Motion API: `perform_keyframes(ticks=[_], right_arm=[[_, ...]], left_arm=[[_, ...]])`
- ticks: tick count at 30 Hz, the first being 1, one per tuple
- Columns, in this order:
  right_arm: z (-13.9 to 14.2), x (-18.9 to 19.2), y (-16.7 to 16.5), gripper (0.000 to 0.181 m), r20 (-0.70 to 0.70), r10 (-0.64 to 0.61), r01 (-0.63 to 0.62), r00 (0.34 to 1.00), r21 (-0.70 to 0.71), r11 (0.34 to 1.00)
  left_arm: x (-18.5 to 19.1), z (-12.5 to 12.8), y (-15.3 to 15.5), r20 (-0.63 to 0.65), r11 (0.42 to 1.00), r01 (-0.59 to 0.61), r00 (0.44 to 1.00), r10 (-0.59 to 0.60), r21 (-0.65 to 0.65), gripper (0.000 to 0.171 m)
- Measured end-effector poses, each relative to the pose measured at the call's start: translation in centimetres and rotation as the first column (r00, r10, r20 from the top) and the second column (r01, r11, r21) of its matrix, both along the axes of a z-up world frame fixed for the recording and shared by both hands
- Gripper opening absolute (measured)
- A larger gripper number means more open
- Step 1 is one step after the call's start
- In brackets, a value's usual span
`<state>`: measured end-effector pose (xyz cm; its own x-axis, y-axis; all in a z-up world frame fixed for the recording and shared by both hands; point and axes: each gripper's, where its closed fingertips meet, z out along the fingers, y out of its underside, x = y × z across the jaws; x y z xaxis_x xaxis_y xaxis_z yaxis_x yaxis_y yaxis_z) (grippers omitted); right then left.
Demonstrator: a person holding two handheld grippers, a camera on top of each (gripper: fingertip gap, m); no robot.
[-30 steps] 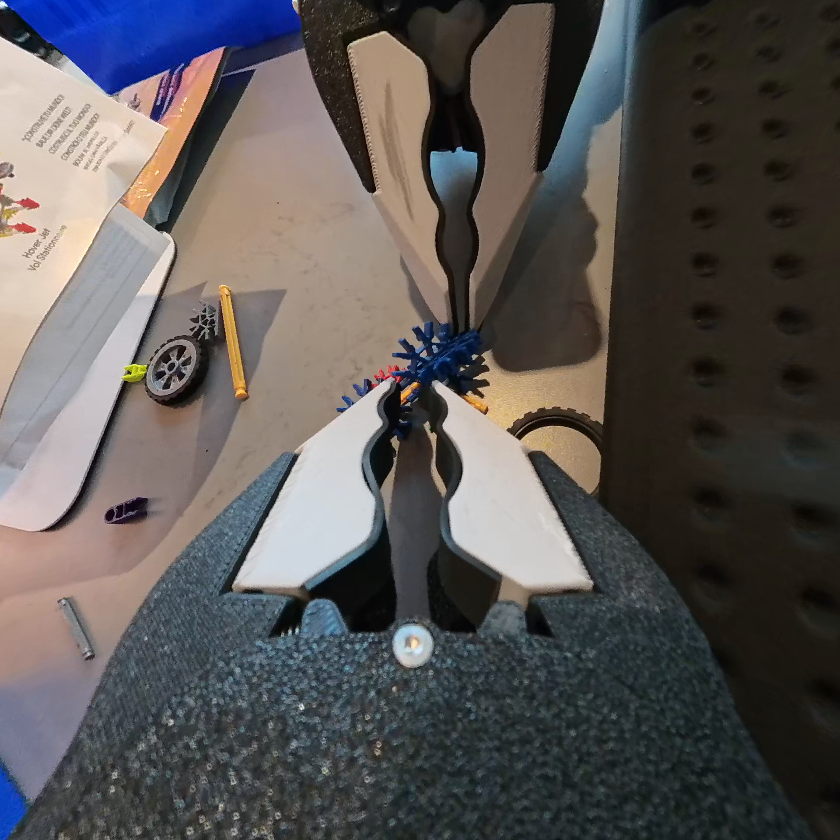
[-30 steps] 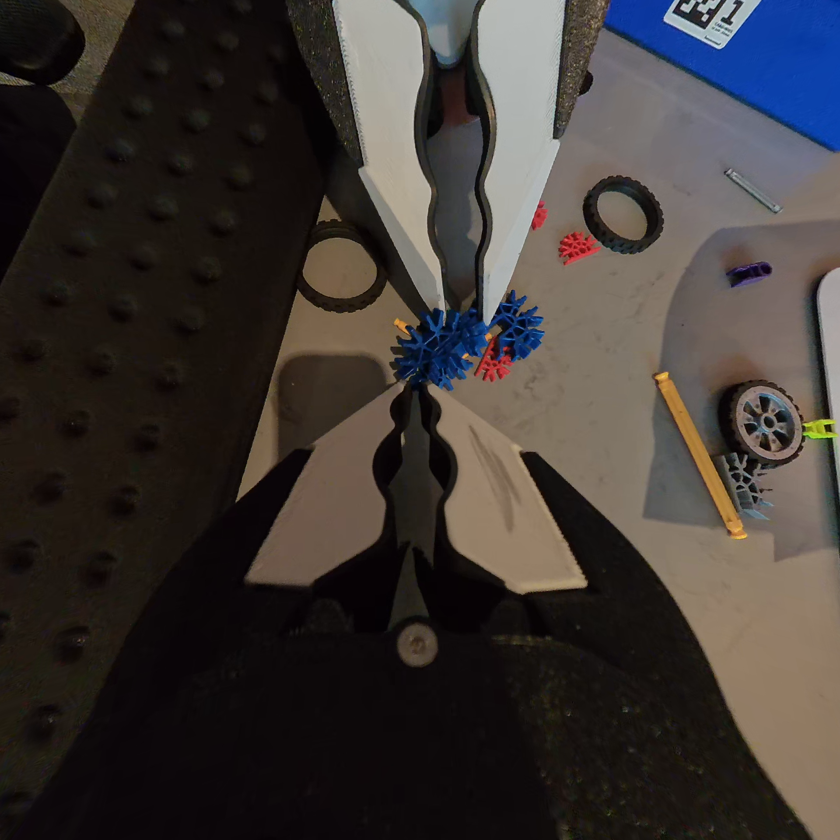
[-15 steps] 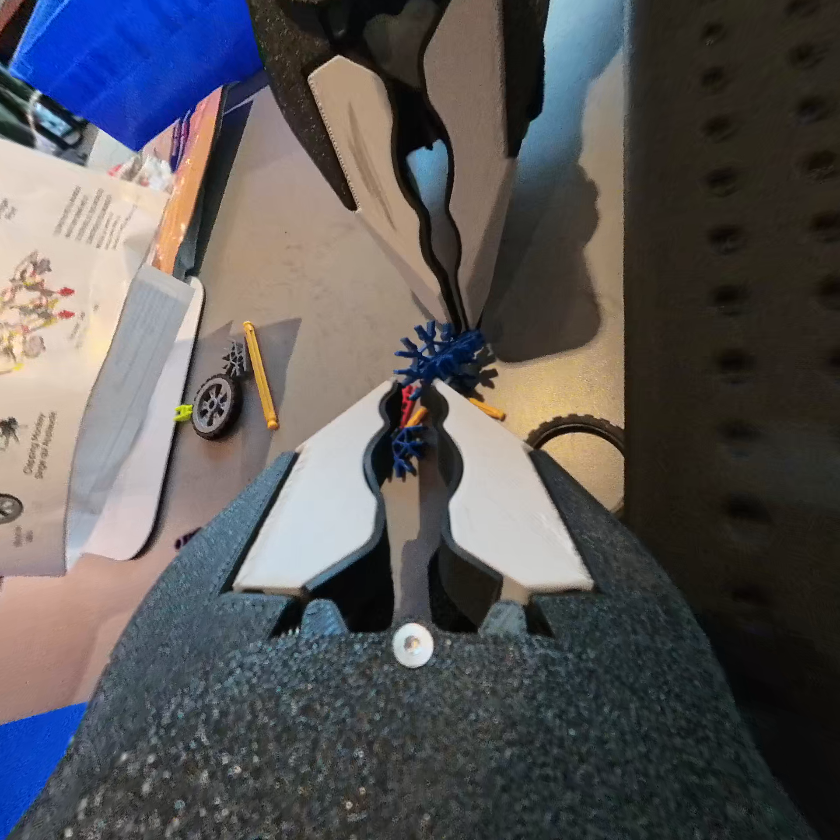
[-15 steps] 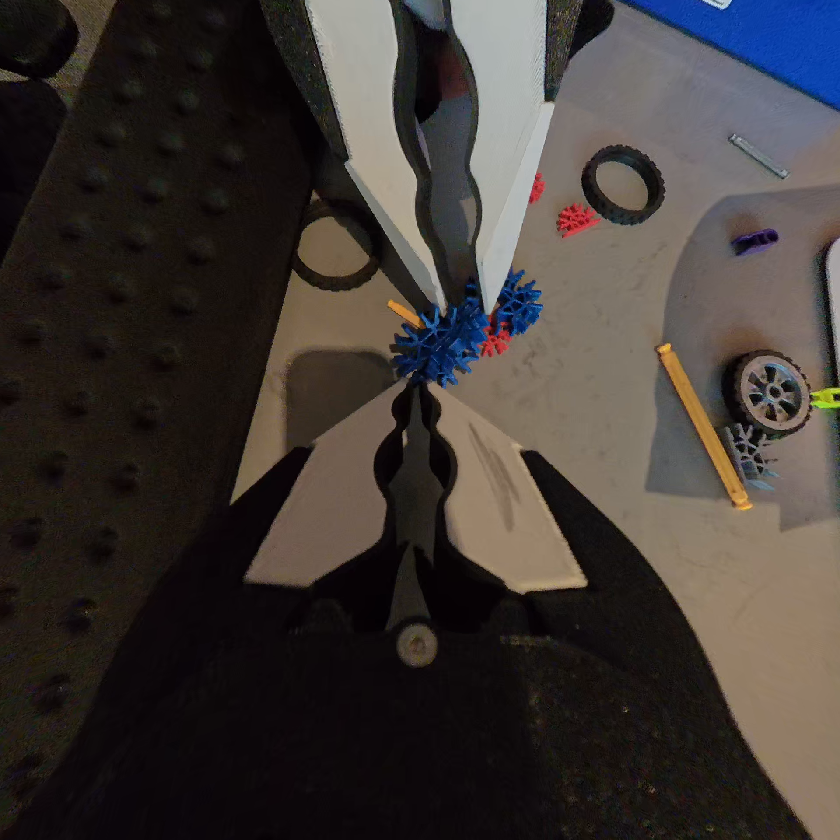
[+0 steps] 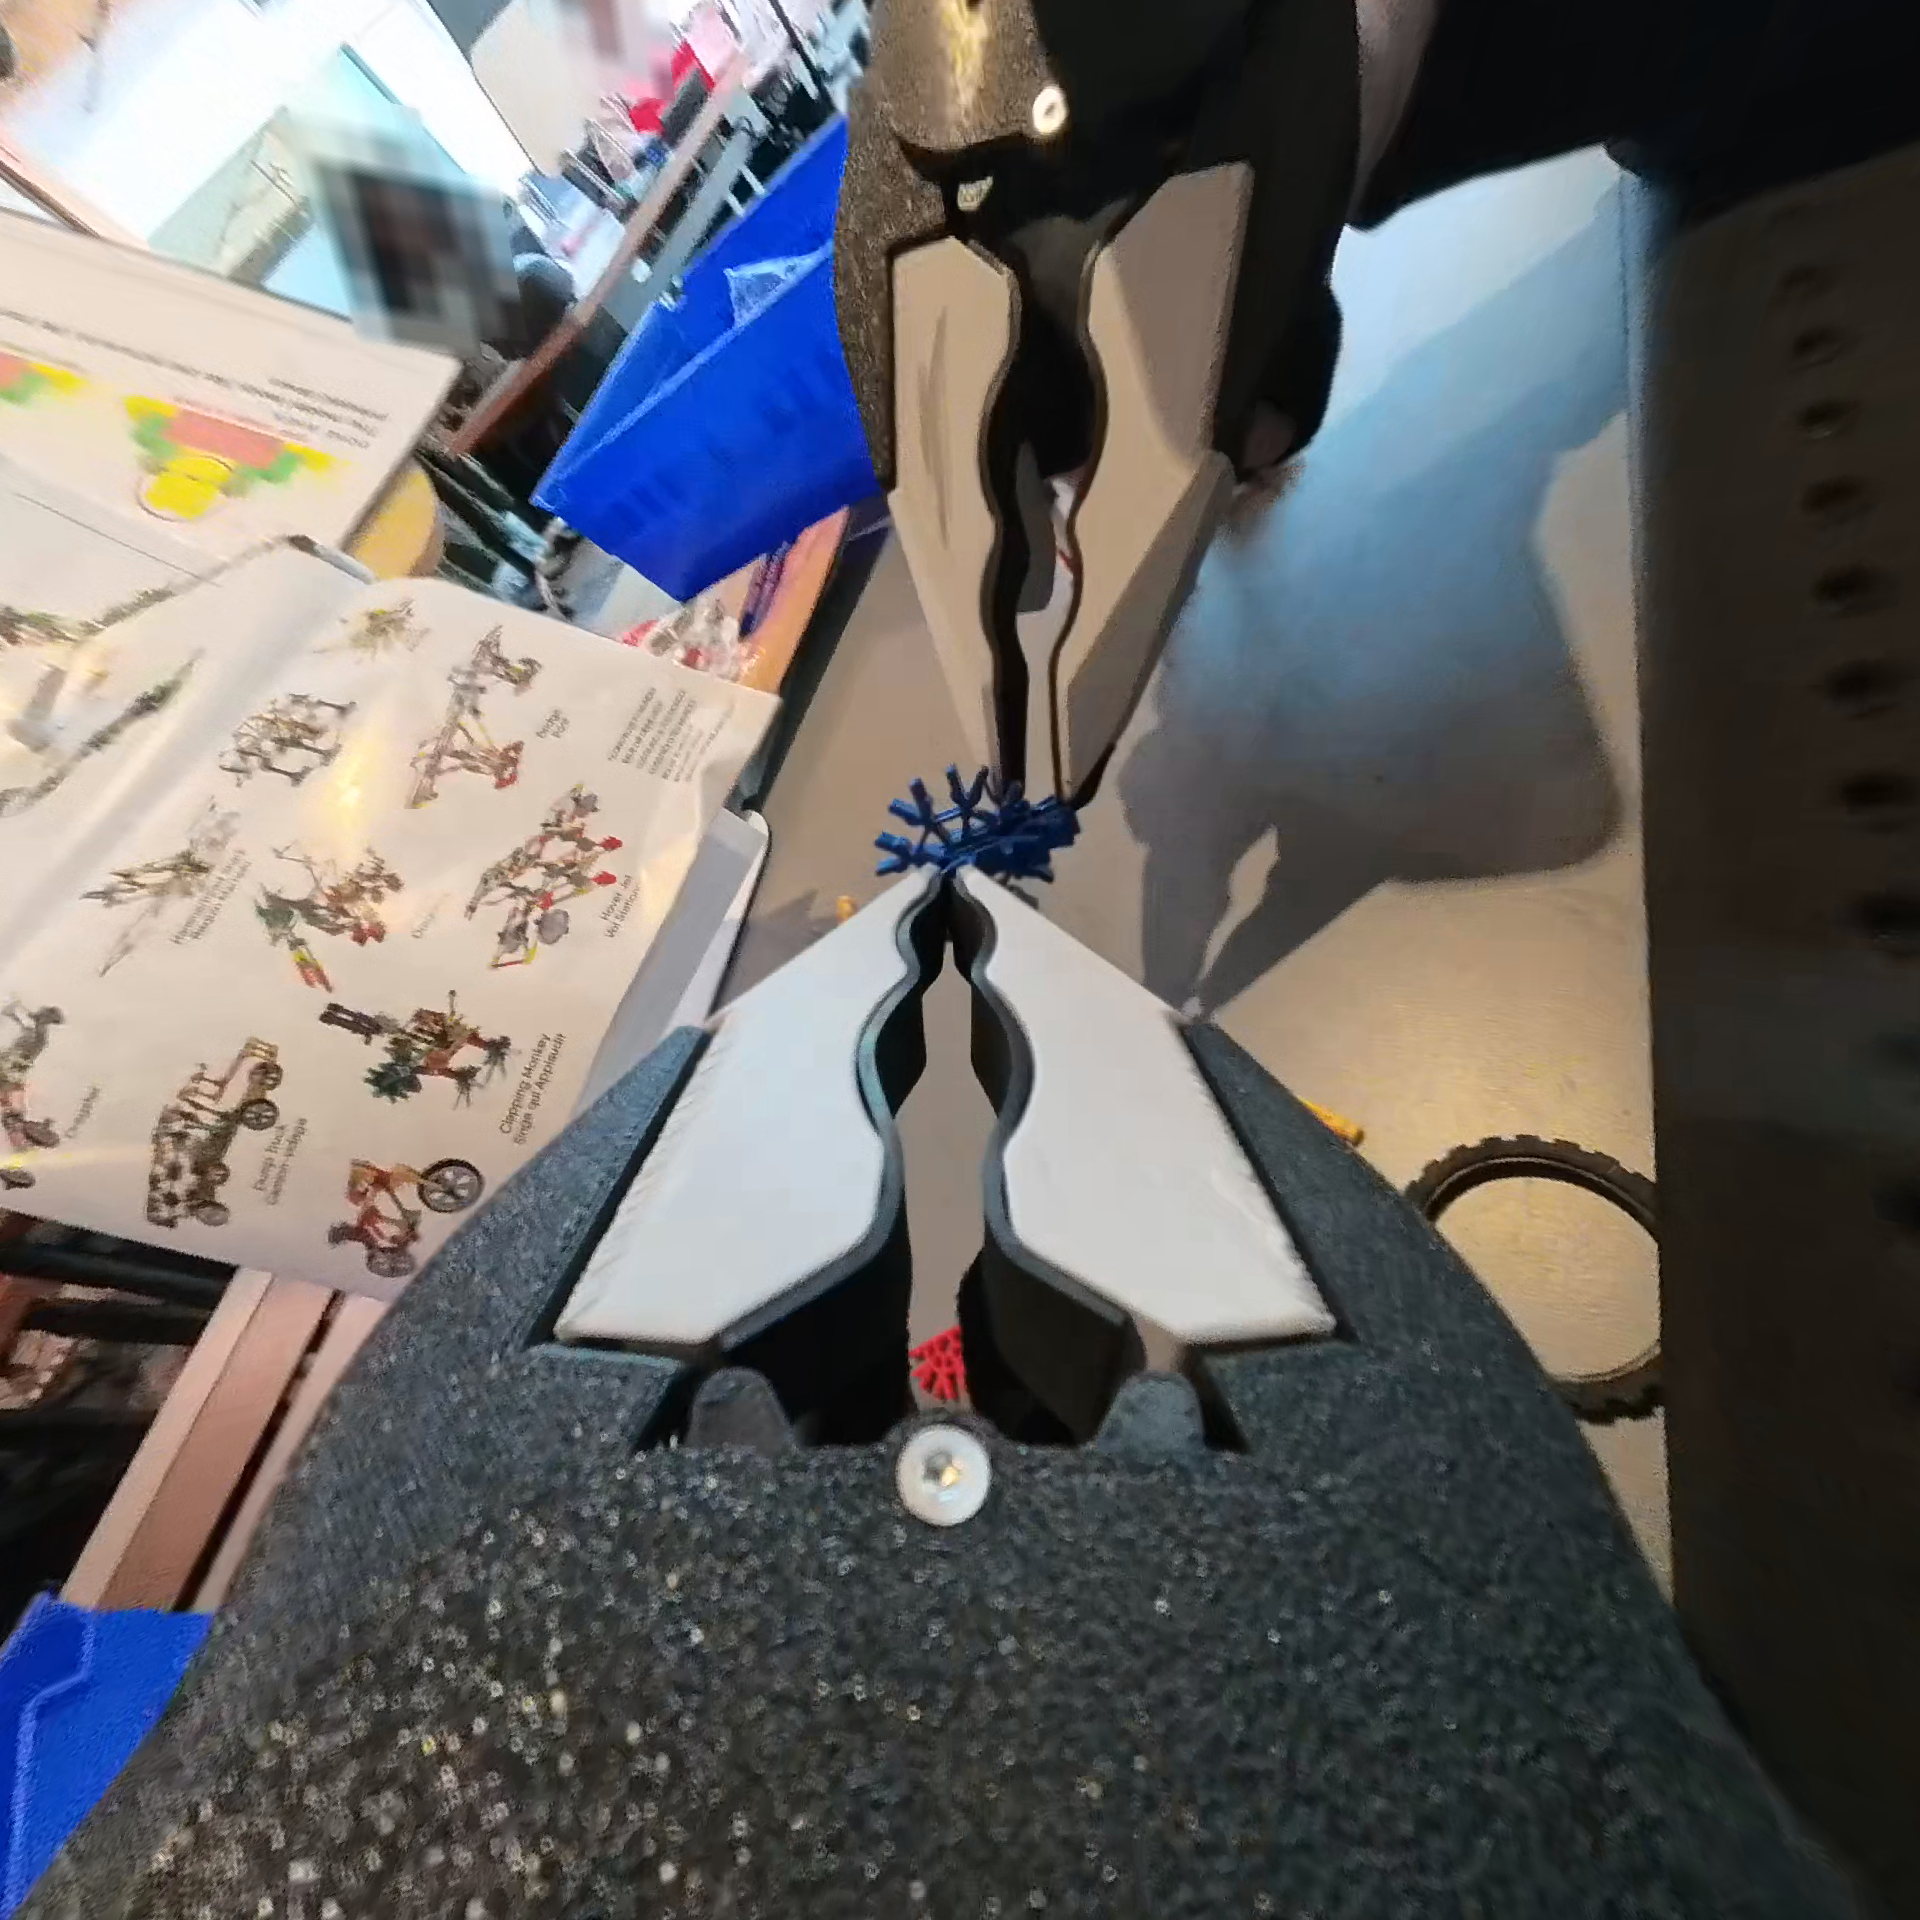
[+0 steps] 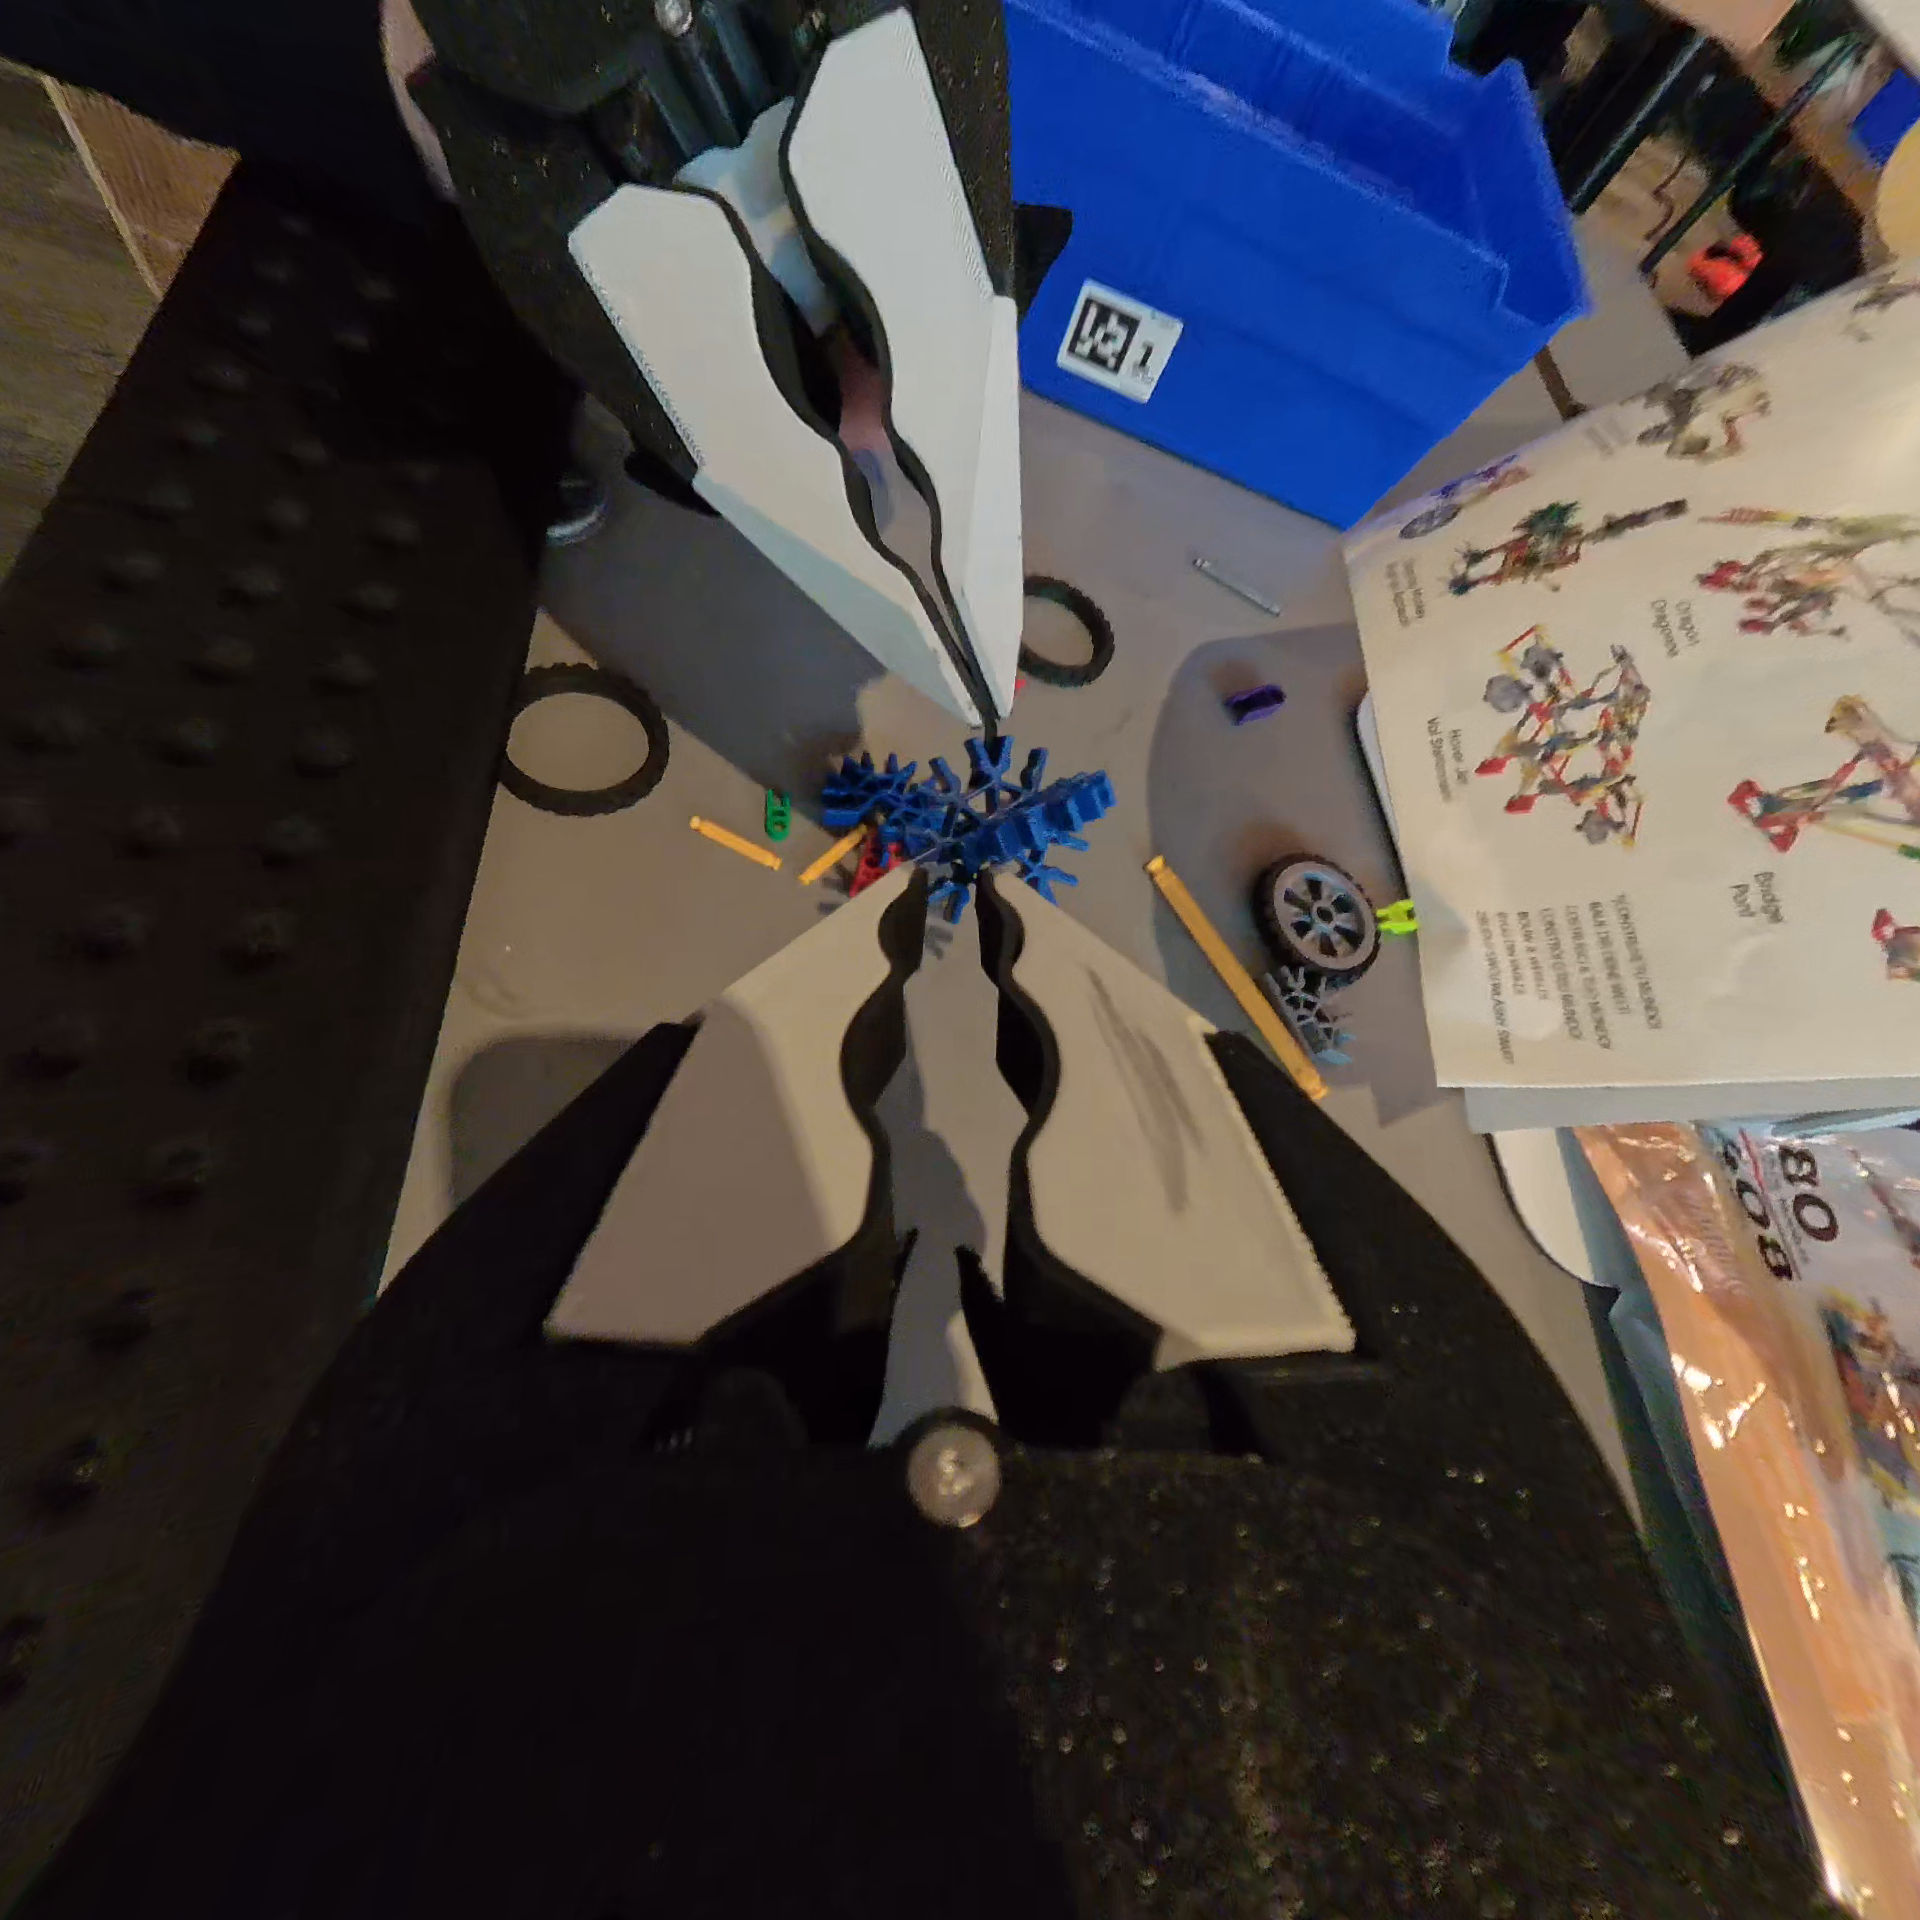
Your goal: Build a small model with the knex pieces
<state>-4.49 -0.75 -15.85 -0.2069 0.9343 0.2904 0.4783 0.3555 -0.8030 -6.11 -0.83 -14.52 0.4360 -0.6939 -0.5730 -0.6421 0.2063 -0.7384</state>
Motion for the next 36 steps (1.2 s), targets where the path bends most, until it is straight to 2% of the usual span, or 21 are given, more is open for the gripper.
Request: perform_keyframes(ticks=[4, 9, 12, 19, 26, 31, 36], right_arm=[[-0.3, 0.2, 0.2, 0.001, 0.013, -0.003, 0.003, 1.000, -0.010, 1.000], [-1.4, 0.3, 0.0, 0.000, 0.064, 0.004, -0.004, 0.998, -0.011, 1.000], [-3.2, 0.5, -0.2, 0.000, 0.140, 0.018, -0.016, 0.990, -0.017, 1.000], [-3.6, 0.5, -0.4, 0.006, 0.163, 0.014, -0.010, 0.986, -0.029, 1.000], [-4.6, 1.5, -0.8, 0.029, 0.250, 0.012, 0.003, 0.968, -0.056, 0.998], [-6.5, 1.7, -0.8, 0.031, 0.330, 0.002, 0.012, 0.944, -0.040, 0.999], [-6.5, 1.4, -0.6, 0.026, 0.314, 0.001, 0.009, 0.949, -0.031, 0.999]], left_arm=[[-0.3, -0.8, 0.3, 0.039, 0.998, -0.004, 0.999, 0.007, -0.070, 0.000], [-0.5, -3.2, 0.6, 0.023, 0.977, -0.032, 0.999, 0.038, -0.212, 0.032], [-0.4, -4.8, 0.2, -0.015, 0.956, -0.031, 1.000, 0.027, -0.291, 0.038], [-1.3, -6.3, -0.6, -0.082, 0.920, -0.054, 0.996, 0.024, -0.389, 0.040], [-2.2, -6.6, -0.4, -0.113, 0.908, -0.080, 0.993, 0.036, -0.411, 0.041], [-1.7, -7.3, -0.4, -0.124, 0.887, -0.066, 0.992, 0.010, -0.457, 0.035], [-1.0, -7.6, -0.4, -0.112, 0.883, -0.037, 0.994, -0.018, -0.469, 0.021]])
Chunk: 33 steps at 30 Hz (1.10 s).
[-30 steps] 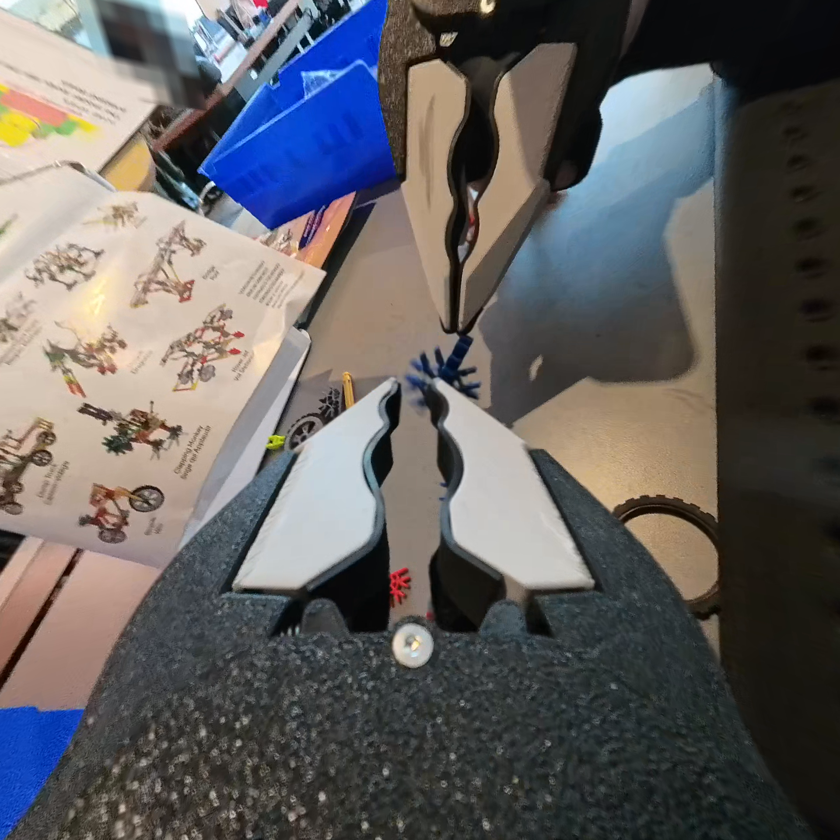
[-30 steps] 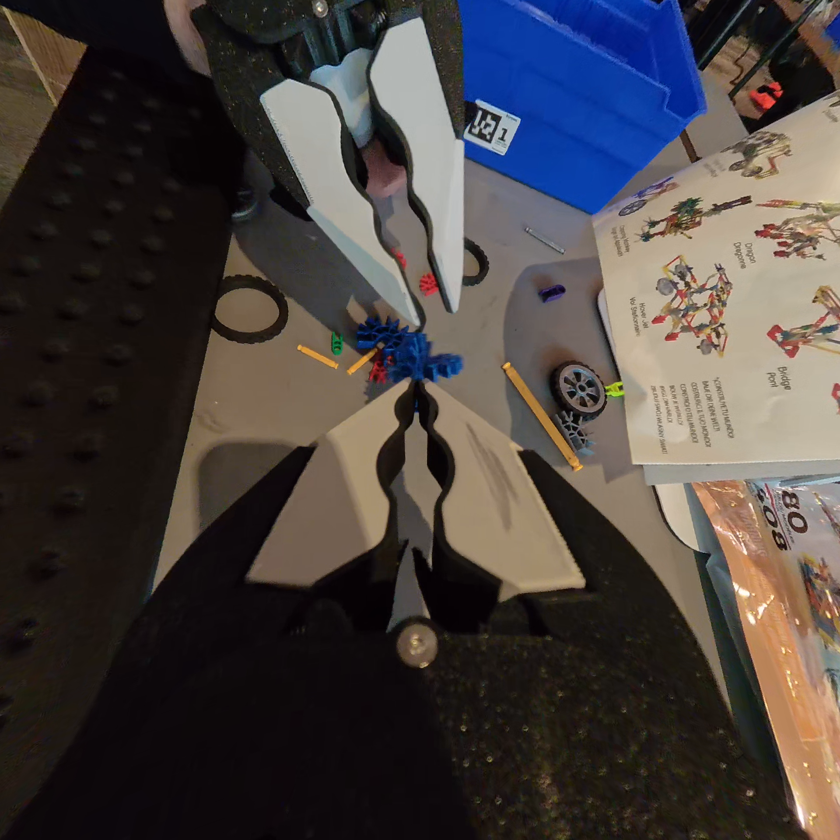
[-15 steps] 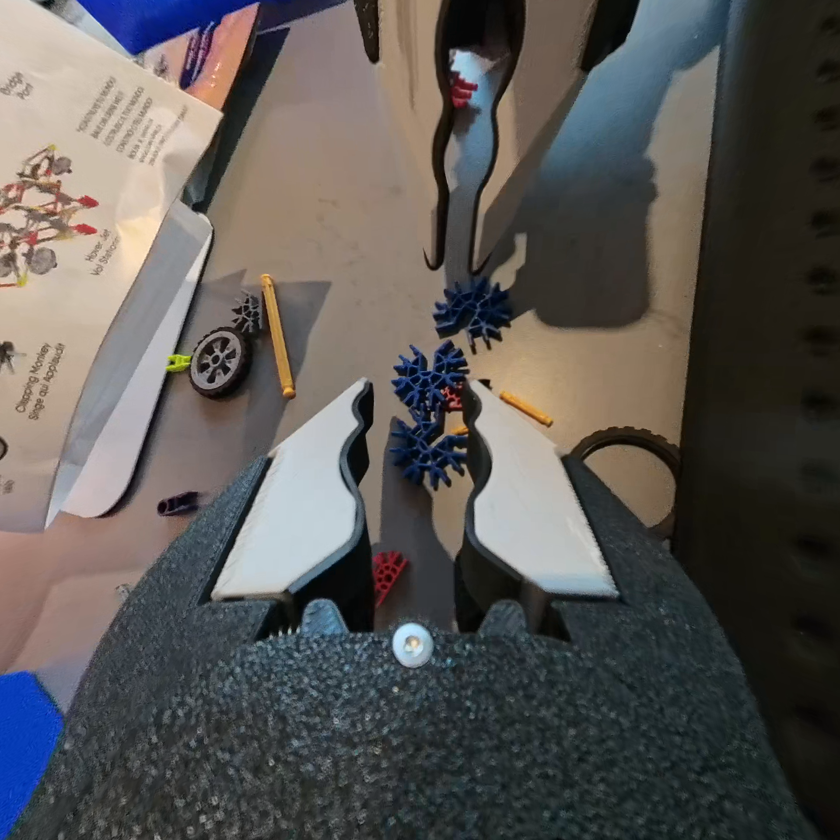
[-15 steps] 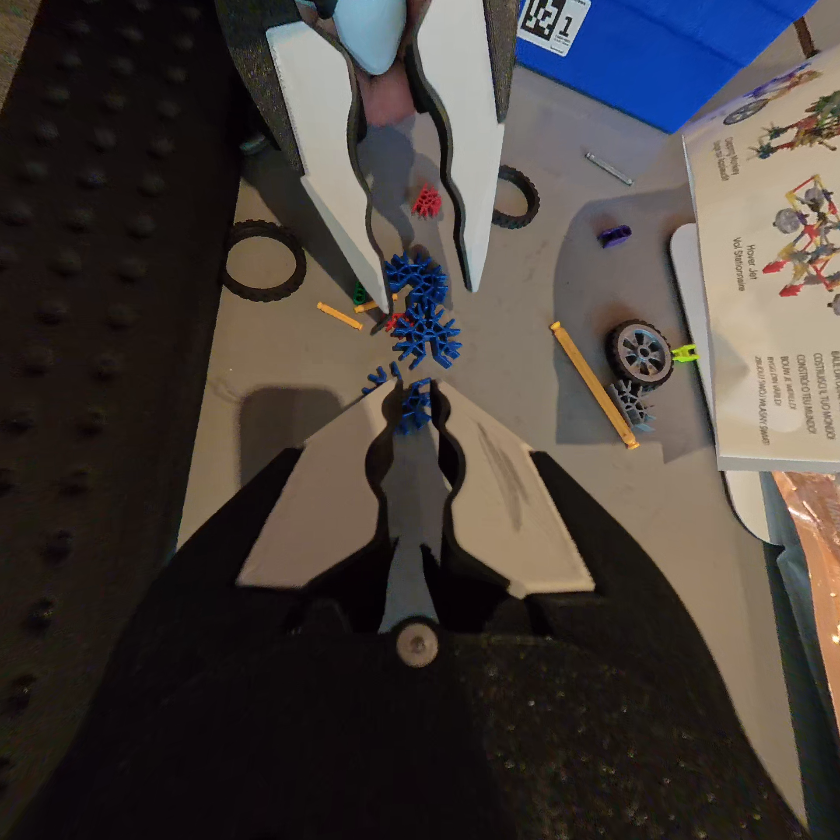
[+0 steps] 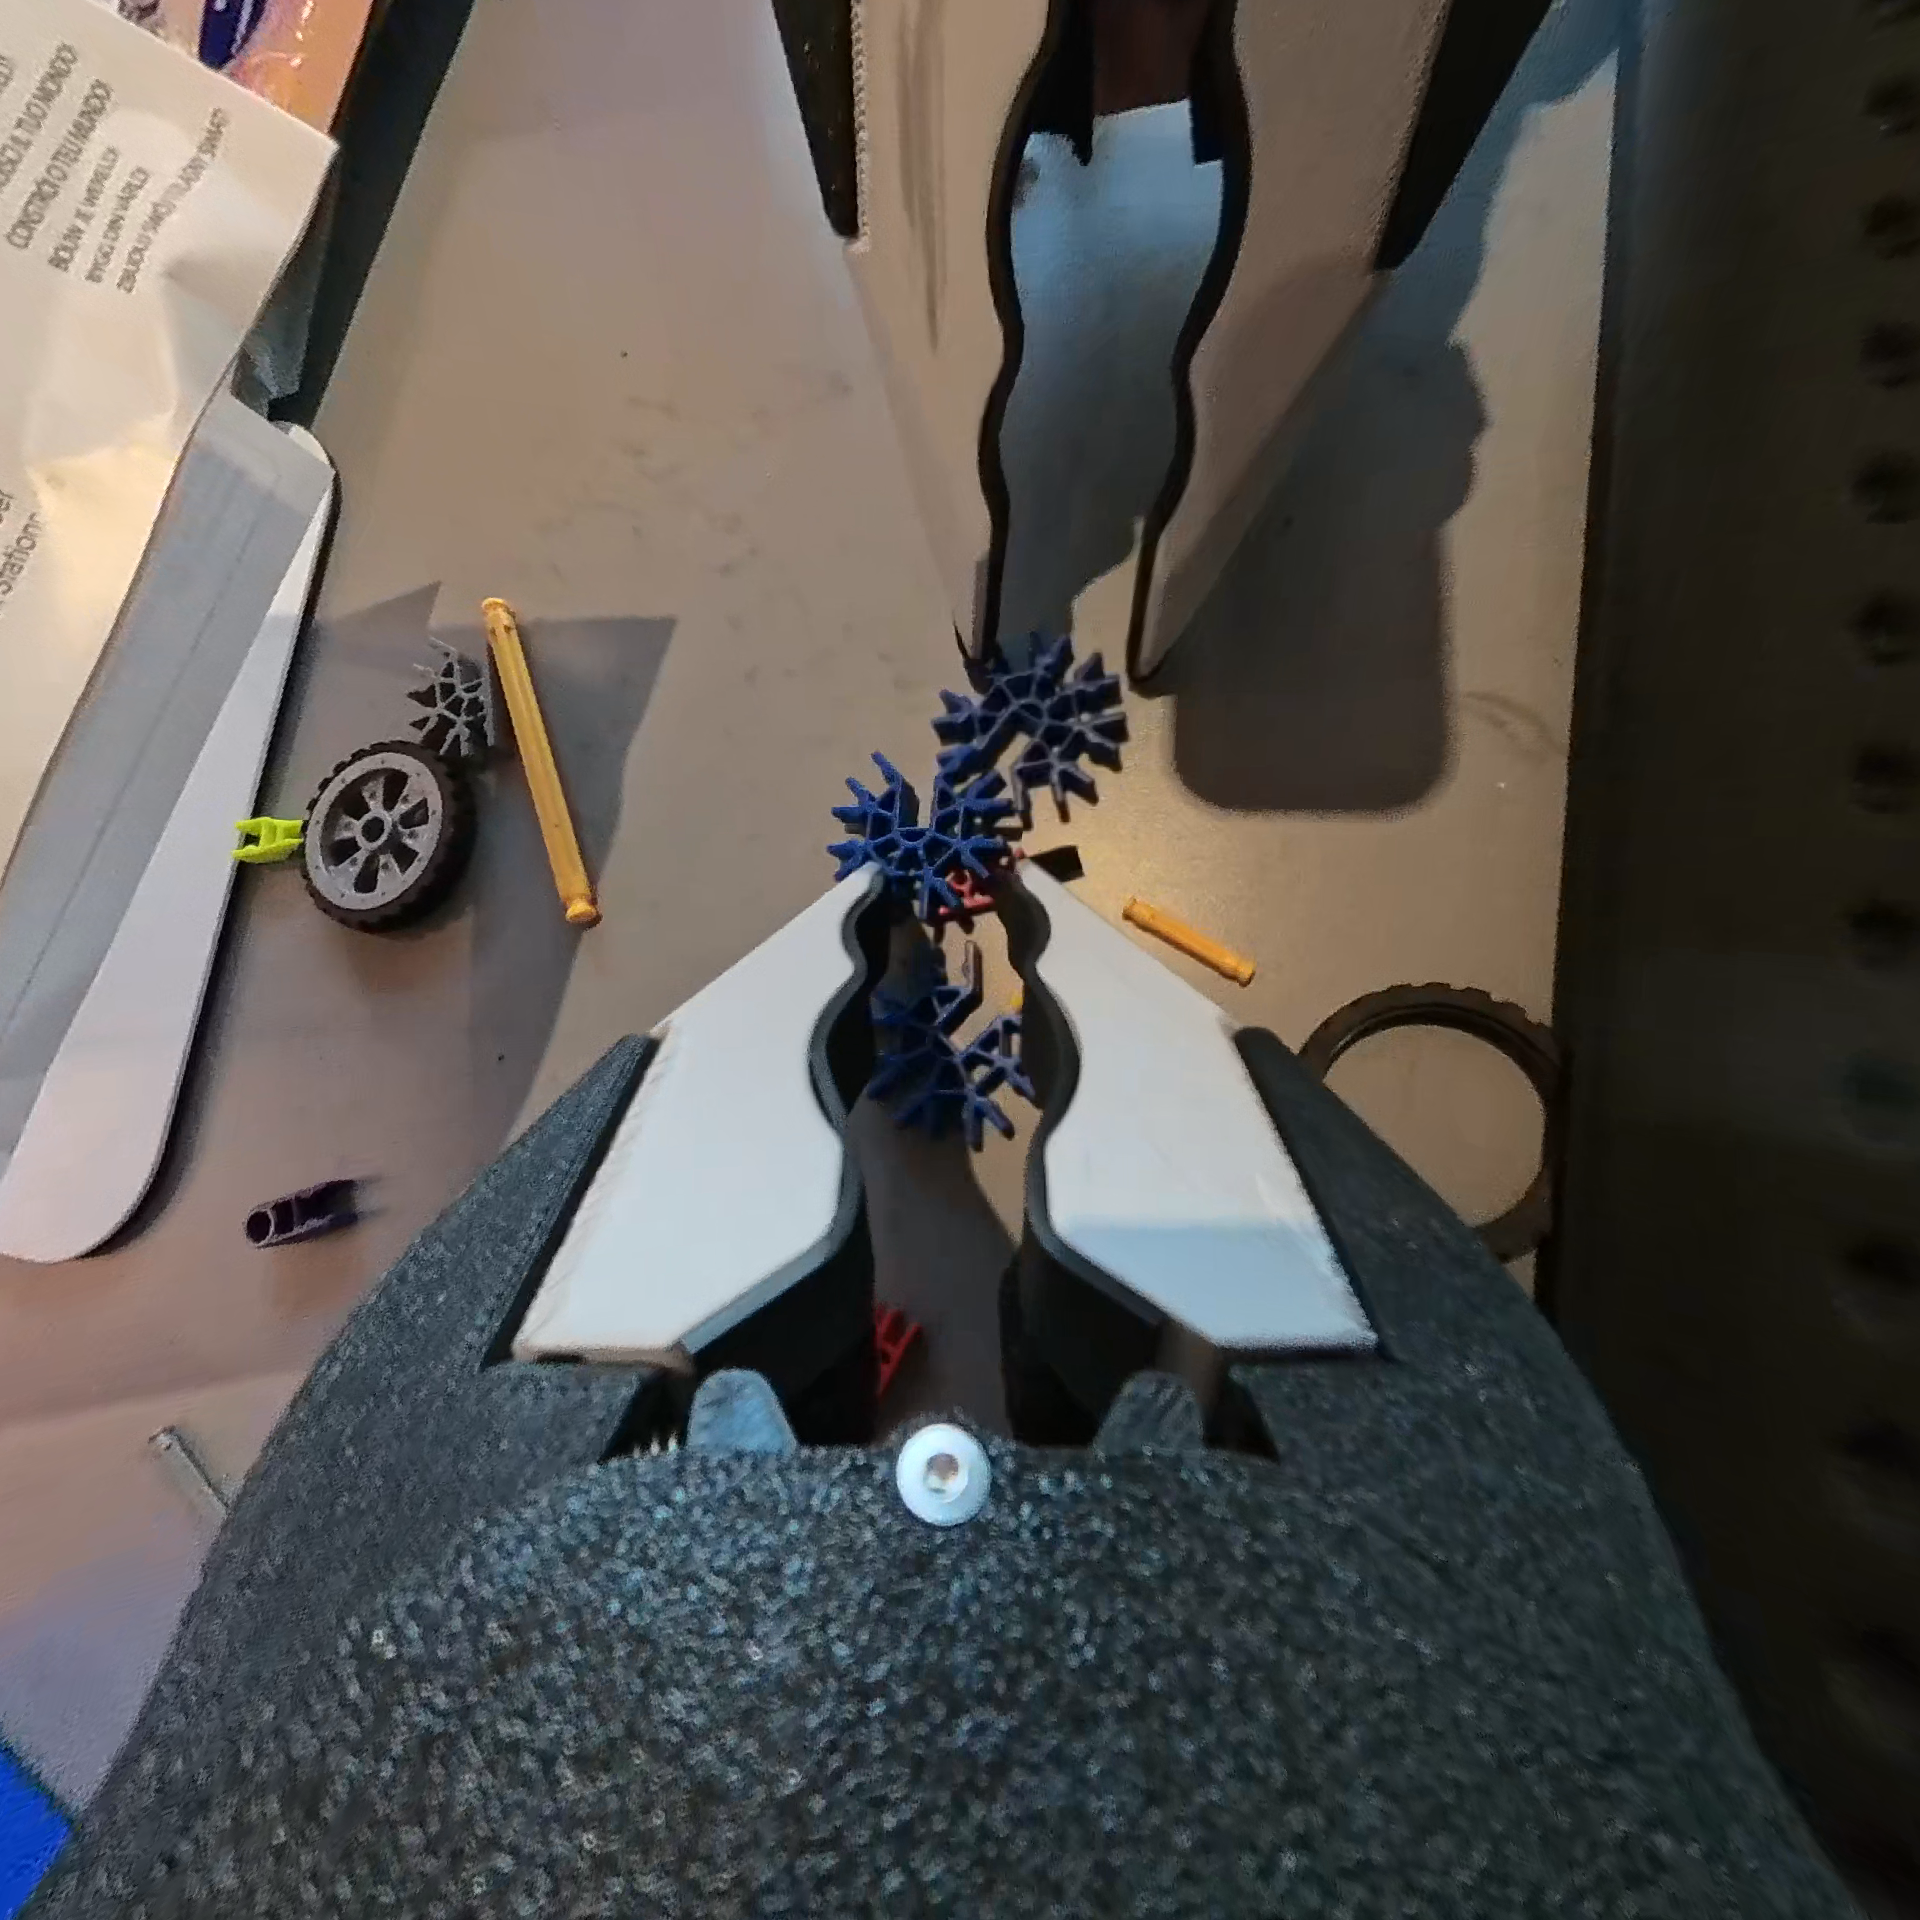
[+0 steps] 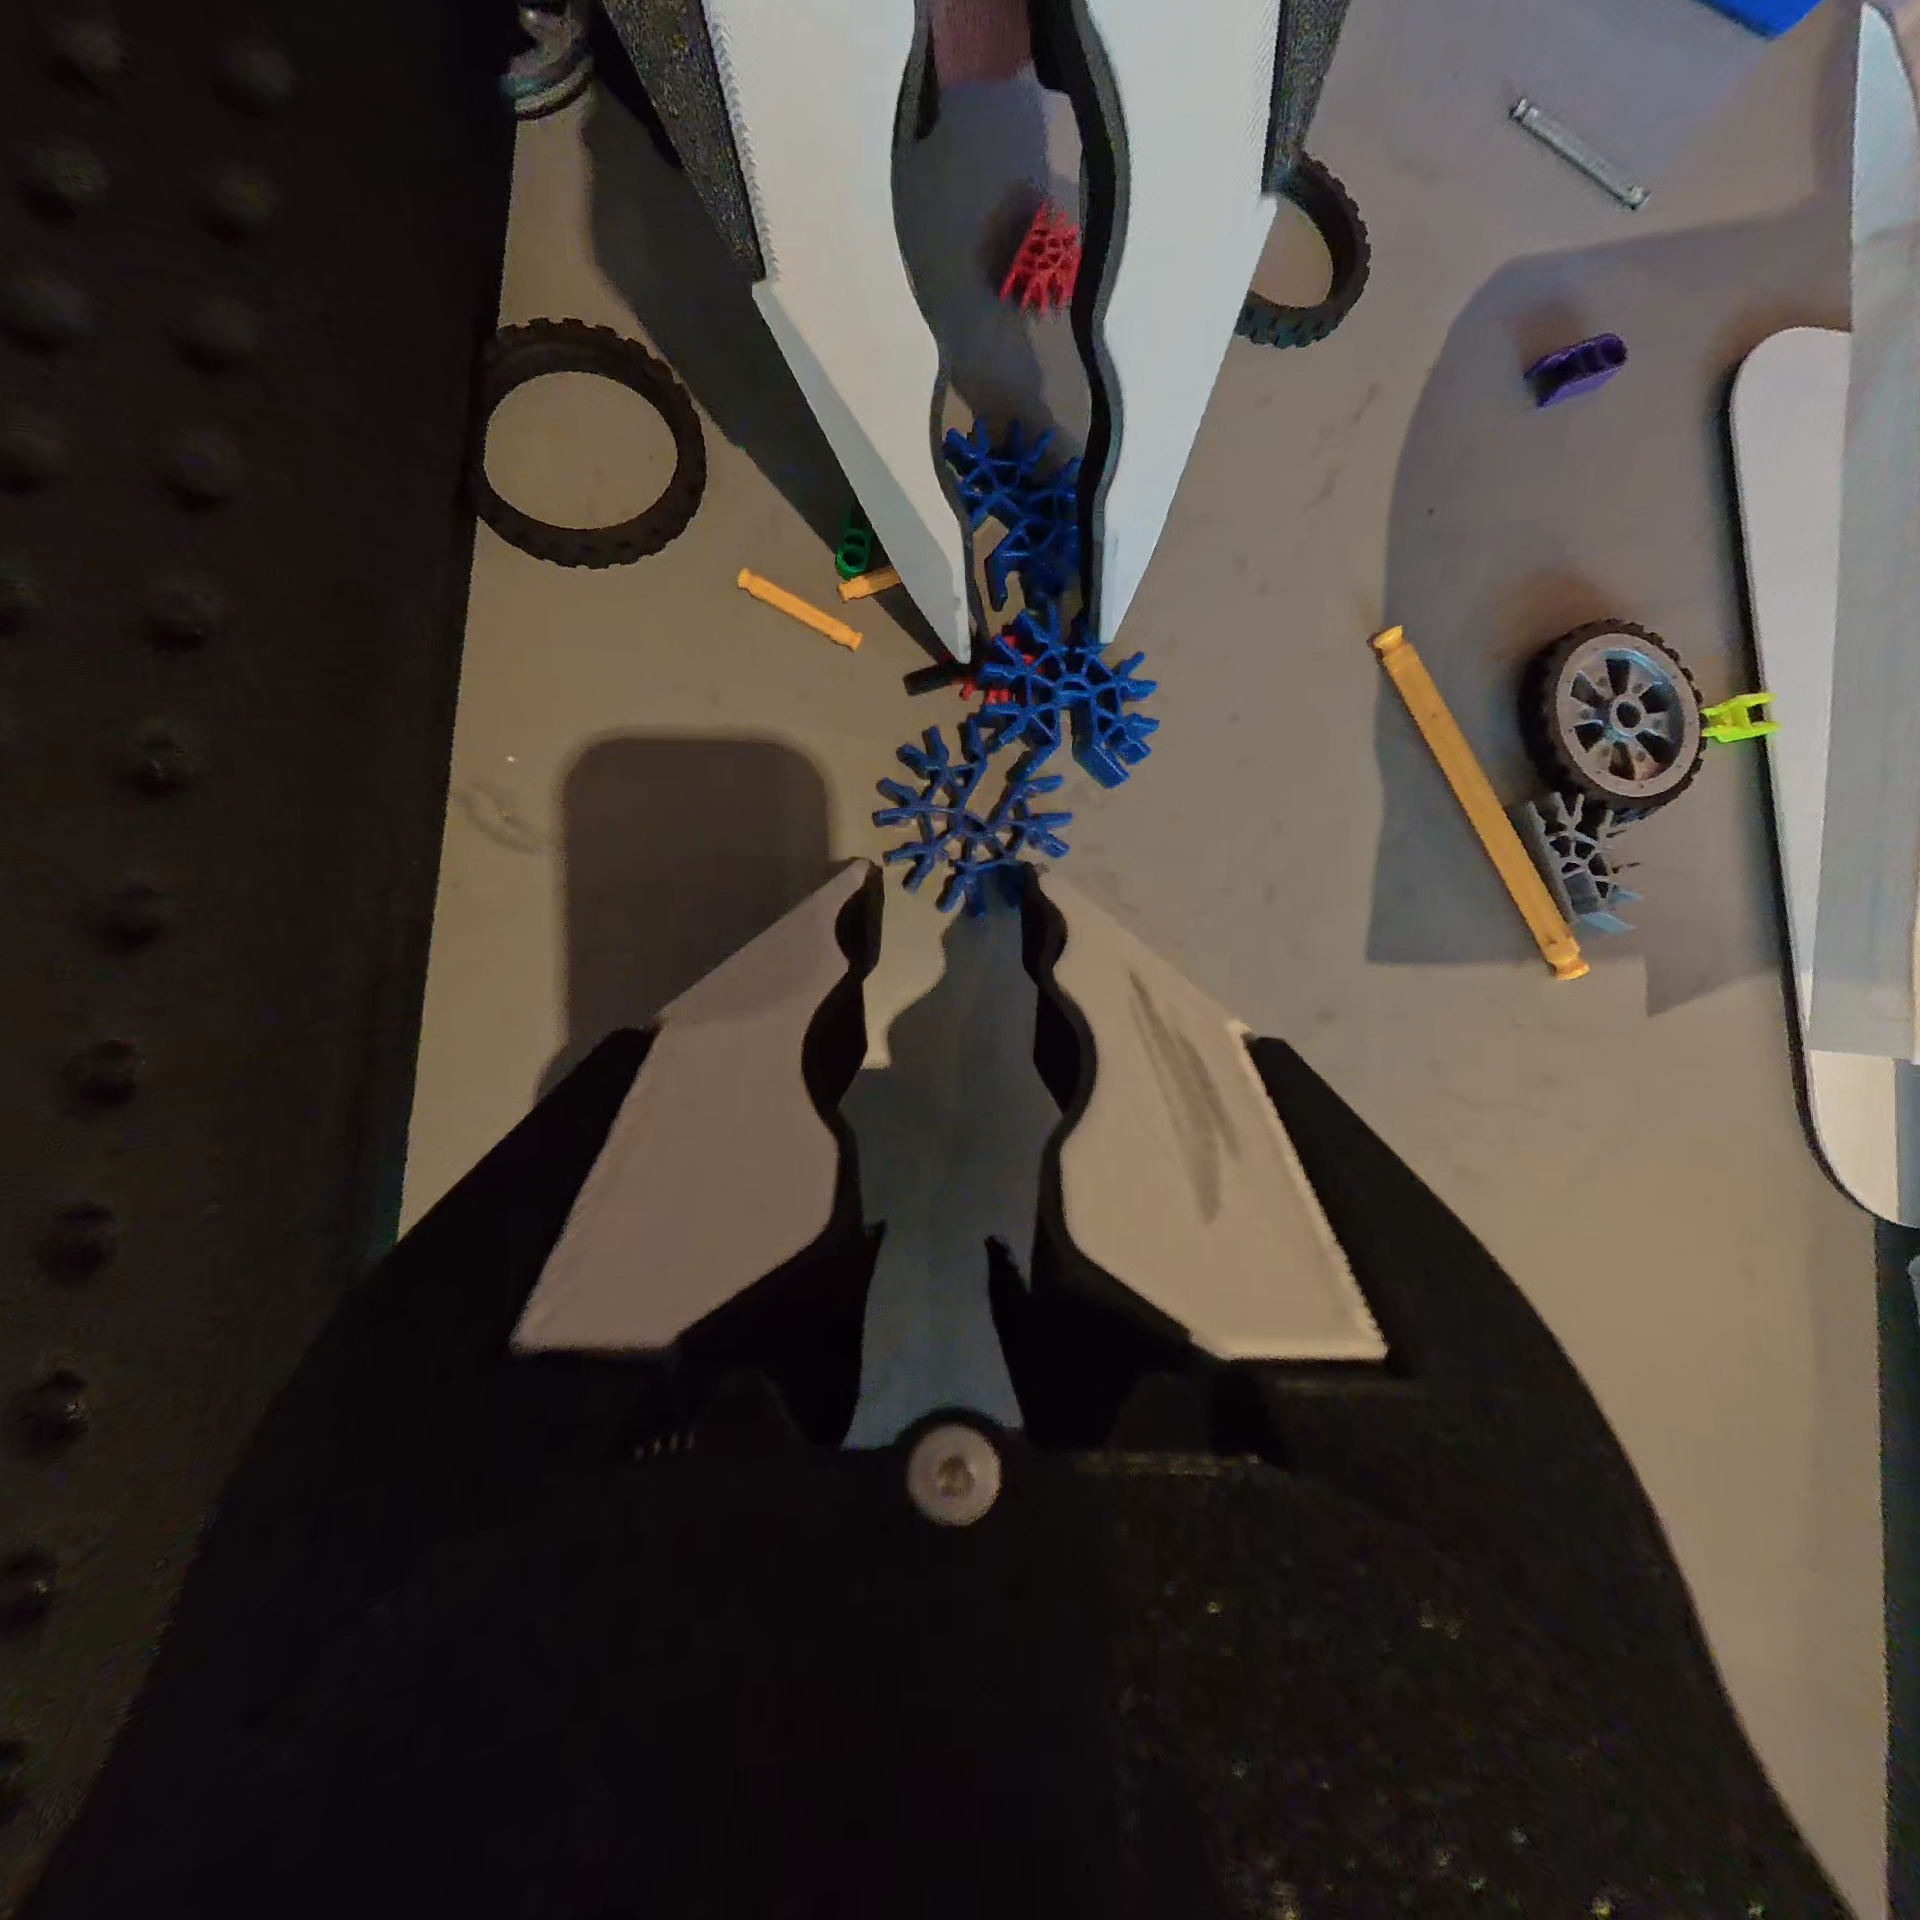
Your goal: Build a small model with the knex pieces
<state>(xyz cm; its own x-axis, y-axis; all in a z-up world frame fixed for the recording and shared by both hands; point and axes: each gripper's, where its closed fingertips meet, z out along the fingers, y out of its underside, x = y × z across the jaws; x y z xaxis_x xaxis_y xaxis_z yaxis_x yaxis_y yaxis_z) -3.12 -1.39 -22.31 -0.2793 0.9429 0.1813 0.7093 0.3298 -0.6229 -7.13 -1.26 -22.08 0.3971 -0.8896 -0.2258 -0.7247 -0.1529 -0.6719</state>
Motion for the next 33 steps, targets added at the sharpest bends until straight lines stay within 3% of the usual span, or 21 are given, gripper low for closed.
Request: perform_keyframes(ticks=[13, 17, 18, 21, 26, 28, 31, 33], right_arm=[[0.5, -0.1, 0.7, 0.014, -0.027, -0.013, 0.014, 1.000, 0.043, 0.999], [0.8, -0.2, 0.9, 0.017, -0.045, -0.022, 0.024, 0.999, 0.045, 0.999], [1.0, -0.4, 1.0, 0.021, -0.056, -0.027, 0.029, 0.998, 0.048, 0.998], [1.2, -0.7, 1.0, 0.030, -0.071, -0.025, 0.029, 0.997, 0.055, 0.998], [1.8, -0.9, 1.5, 0.030, -0.100, -0.050, 0.058, 0.994, 0.071, 0.996], [2.1, -0.9, 1.7, 0.030, -0.111, -0.069, 0.075, 0.991, 0.050, 0.996], [1.9, -0.6, 2.1, 0.033, -0.091, -0.092, 0.097, 0.992, 0.043, 0.994], [1.5, -0.5, 2.0, 0.035, -0.071, -0.094, 0.097, 0.993, 0.045, 0.994]], left_arm=[[0.2, 0.4, -0.1, 0.009, 1.000, 0.017, 1.000, -0.017, 0.004, 0.013], [0.0, 0.7, 0.0, 0.035, 1.000, 0.009, 0.999, -0.009, -0.007, 0.013], [0.0, 0.8, 0.0, 0.041, 1.000, 0.008, 0.999, -0.007, -0.006, 0.000], [0.1, 1.3, 0.0, 0.080, 1.000, 0.002, 0.997, 0.000, -0.020, 0.000], [-0.3, 1.4, 0.3, 0.072, 1.000, -0.009, 0.997, 0.011, -0.023, 0.000], [-0.7, 1.9, 1.1, 0.075, 0.999, -0.044, 0.996, 0.044, -0.002, 0.007], [-1.0, 2.6, 2.9, 0.077, 0.994, -0.104, 0.992, 0.101, 0.030, 0.038], [-0.5, 2.7, 3.9, 0.085, 0.994, -0.110, 0.991, 0.107, 0.030, 0.045]])
